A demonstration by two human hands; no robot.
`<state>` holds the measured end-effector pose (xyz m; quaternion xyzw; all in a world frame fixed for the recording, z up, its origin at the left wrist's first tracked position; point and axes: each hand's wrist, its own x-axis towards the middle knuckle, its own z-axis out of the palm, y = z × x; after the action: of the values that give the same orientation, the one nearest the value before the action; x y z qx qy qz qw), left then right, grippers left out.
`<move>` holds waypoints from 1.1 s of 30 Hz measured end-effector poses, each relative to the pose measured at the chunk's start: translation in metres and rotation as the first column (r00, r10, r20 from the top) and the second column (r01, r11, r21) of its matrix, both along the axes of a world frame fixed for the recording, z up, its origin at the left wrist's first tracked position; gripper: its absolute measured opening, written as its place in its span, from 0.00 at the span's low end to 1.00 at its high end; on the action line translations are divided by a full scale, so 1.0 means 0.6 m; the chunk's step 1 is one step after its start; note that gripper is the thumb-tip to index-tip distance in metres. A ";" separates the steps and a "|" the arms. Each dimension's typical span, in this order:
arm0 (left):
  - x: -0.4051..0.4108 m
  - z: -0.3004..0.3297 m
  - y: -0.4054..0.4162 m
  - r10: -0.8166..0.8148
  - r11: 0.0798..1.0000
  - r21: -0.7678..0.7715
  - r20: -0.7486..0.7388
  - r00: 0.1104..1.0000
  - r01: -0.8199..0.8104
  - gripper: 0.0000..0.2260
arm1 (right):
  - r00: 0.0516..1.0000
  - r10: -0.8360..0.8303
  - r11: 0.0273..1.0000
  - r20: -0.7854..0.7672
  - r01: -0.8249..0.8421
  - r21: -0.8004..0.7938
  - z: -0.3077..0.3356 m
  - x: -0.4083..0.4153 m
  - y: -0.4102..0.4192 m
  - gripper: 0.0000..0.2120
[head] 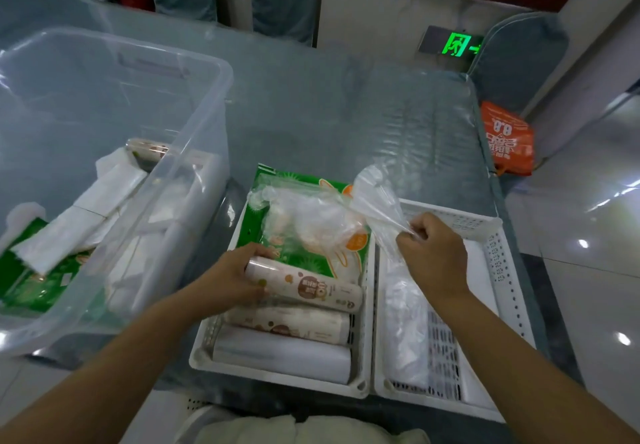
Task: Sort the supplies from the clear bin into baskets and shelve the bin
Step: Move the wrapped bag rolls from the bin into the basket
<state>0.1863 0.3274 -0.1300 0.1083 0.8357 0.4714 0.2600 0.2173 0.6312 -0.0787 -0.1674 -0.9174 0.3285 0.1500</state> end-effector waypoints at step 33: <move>0.017 -0.018 0.088 -0.216 0.891 -0.412 -0.753 0.622 -0.189 0.26 | 0.965 0.258 0.966 -0.045 -0.259 -0.022 -0.053 -0.077 -0.081 0.13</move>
<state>0.1967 0.3805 -0.1410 0.2451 0.9490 0.1663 -0.1083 0.1711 0.5825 -0.1103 -0.0414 -0.9234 0.3613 0.1228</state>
